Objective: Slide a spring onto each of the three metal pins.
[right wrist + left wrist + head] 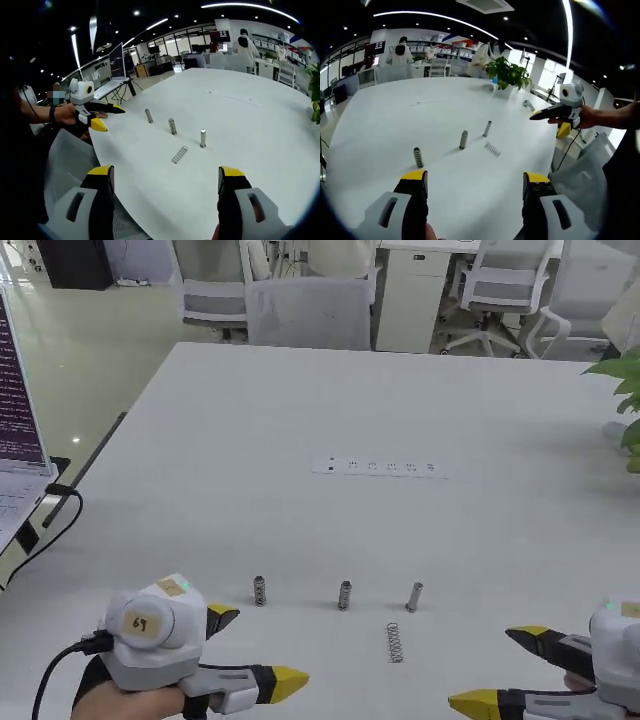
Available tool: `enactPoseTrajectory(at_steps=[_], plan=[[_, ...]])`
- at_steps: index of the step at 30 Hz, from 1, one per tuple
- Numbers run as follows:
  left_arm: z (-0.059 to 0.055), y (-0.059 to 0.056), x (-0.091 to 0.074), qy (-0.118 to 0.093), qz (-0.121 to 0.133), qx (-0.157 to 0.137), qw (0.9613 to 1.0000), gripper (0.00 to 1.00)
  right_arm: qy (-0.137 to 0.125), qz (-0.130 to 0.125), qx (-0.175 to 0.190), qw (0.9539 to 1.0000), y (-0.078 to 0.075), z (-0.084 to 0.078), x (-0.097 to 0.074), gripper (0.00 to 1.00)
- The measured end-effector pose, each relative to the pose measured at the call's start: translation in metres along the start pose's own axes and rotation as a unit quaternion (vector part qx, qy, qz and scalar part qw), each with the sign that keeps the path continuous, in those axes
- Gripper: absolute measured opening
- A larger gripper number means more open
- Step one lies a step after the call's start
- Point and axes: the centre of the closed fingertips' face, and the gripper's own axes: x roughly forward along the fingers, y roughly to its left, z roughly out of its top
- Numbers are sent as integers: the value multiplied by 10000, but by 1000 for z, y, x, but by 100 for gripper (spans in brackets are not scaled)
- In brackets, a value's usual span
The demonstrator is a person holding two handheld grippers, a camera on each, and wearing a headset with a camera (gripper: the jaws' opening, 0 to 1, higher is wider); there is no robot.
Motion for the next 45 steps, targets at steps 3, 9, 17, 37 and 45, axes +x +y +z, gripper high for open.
enactPoseTrajectory(at_steps=[3, 9, 17, 37, 45], plan=[[2, -5, 7, 14, -65, 23, 10000, 74, -14, -4, 8, 10000, -1, 0, -1, 84], [1, -14, 22, 73, -199, 45, 9998, 73, -44, -23, 27, 10000, 0, -1, -4, 84], [-1, -29, 44, 195, -390, 62, 9990, 72, -67, -19, 53, 10000, 1, -2, -5, 83], [-8, -57, 100, 408, -677, -39, 9969, 68, -102, -107, 179, 9997, -2, -8, -14, 82], [-14, -62, 119, 479, -677, -165, 9964, 66, -108, -119, 225, 9996, -2, -10, -15, 82]])
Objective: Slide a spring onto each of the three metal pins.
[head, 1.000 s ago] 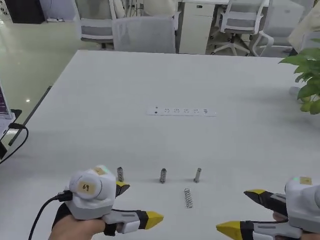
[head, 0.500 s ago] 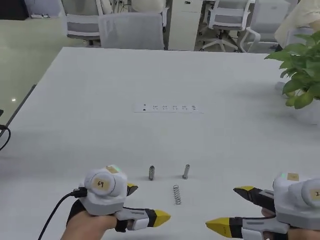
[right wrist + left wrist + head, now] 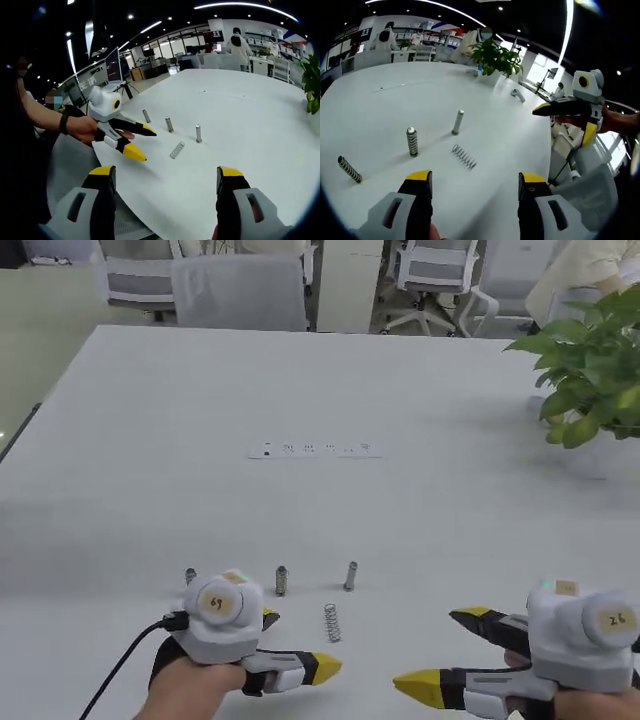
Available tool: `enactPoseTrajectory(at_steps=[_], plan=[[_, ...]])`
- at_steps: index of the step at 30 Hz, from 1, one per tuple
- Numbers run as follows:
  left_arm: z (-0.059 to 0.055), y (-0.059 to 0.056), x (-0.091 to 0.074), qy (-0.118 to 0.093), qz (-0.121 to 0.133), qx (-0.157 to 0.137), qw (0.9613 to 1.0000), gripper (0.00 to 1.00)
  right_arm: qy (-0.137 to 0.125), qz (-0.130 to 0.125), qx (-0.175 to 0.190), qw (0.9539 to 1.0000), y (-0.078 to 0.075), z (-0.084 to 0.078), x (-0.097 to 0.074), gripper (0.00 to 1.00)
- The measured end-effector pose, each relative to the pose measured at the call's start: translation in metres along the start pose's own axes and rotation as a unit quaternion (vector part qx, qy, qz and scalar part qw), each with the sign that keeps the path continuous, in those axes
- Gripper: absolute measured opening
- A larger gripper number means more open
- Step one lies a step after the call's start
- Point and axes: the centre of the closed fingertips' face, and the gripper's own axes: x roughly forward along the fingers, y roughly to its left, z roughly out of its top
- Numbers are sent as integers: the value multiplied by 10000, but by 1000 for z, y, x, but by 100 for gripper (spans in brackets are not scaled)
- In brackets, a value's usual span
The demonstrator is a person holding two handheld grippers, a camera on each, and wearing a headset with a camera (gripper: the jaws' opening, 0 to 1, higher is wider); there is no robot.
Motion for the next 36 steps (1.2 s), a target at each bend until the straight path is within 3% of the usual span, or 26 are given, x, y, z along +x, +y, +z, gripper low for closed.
enactPoseTrajectory(at_steps=[18, 36], plan=[[0, 8, 33, -85, 292, -326, 9990, 53, 32, 37, 66, 10000, 1, -6, 1, 82], [2, 9, 56, -190, 566, -338, 9976, 35, 49, 4, 150, 9999, -5, -9, -2, 81]])
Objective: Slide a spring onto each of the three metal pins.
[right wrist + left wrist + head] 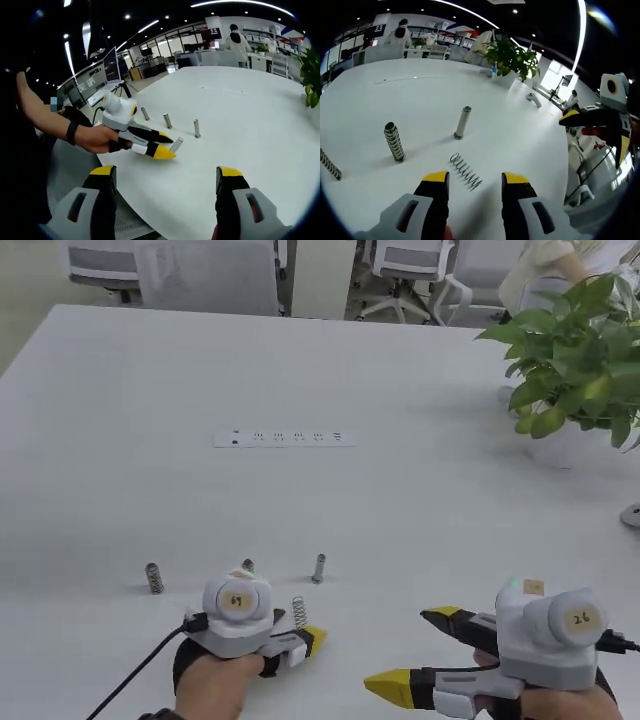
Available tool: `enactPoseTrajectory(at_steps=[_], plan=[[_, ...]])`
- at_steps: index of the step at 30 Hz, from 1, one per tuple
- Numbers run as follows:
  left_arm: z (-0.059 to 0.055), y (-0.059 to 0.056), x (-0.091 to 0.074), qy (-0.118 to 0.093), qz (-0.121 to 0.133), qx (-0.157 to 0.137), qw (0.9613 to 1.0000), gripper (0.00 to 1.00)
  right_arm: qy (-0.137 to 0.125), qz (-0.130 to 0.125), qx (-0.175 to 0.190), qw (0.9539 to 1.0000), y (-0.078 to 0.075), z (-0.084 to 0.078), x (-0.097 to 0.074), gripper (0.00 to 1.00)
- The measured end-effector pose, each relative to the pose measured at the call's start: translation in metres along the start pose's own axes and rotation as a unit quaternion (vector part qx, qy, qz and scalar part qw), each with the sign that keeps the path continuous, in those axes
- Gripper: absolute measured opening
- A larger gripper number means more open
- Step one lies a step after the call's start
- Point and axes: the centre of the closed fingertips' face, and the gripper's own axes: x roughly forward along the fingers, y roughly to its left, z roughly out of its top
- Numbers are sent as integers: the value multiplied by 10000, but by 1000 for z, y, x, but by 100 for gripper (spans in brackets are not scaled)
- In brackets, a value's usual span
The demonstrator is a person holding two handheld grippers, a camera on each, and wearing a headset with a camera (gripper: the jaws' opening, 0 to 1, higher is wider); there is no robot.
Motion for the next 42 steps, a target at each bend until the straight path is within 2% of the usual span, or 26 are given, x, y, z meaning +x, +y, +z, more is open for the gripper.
enactPoseTrajectory(at_steps=[3, 7, 9, 27, 34, 40, 42], plan=[[1, 2, 2, -11, 49, 38, 10000, 32, 14, 10, -3, 10000, 0, -1, 1, 81], [1, 7, 3, -4, 185, 230, 9996, 25, 14, 28, -2, 10000, 1, 0, 3, 81], [1, 9, 4, -10, 203, 217, 9996, 22, 9, 34, -9, 10000, 1, 1, 4, 80], [0, 14, 3, 108, 355, 568, 9977, 11, 11, 72, -51, 10000, 0, 6, 8, 79], [-2, 16, 2, 199, 414, 828, 9955, 7, 25, 106, -62, 9999, 3, 6, 10, 79], [-4, 19, 1, 332, 480, 1159, 9915, 3, 25, 122, -66, 9999, 5, 6, 10, 79], [-4, 18, -1, 348, 461, 1167, 9915, 3, 33, 122, -72, 9999, 5, 6, 10, 79]])
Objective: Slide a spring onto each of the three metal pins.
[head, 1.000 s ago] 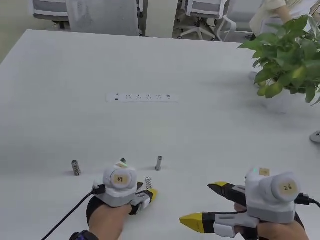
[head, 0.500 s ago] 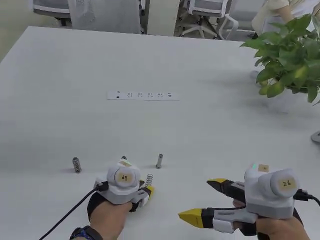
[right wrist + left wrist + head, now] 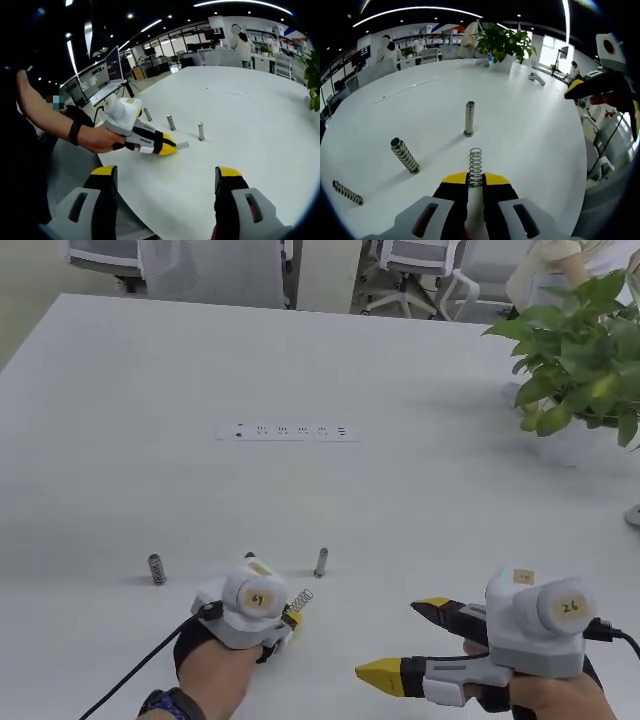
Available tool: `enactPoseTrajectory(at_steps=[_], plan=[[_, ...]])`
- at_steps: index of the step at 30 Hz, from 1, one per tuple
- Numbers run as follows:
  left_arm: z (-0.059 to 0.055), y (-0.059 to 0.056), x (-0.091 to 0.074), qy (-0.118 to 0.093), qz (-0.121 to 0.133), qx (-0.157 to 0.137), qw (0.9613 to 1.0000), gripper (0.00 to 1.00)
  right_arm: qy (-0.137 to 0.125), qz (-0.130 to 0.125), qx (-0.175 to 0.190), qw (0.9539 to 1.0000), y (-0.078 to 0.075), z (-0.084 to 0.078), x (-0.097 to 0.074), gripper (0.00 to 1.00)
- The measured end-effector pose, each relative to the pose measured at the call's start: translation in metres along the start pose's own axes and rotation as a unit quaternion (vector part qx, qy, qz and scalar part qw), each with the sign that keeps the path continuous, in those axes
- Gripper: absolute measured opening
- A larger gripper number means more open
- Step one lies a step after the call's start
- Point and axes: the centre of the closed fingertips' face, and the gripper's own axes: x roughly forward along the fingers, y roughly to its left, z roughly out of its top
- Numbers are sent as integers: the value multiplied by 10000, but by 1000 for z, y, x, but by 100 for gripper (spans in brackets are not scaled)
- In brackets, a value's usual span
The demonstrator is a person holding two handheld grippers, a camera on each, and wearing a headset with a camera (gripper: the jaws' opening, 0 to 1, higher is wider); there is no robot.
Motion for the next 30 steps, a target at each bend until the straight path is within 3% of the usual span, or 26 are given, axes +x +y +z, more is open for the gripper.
enactPoseTrajectory(at_steps=[13, 30], plan=[[-6, 6, -9, 186, -69, 97, 9998, 2, -1, 40, 3, 10000, 3, -1, 1, 77], [-16, 19, -35, 164, -67, 172, 9997, 2, -6, 167, 65, 9998, 11, -3, 9, 75]])
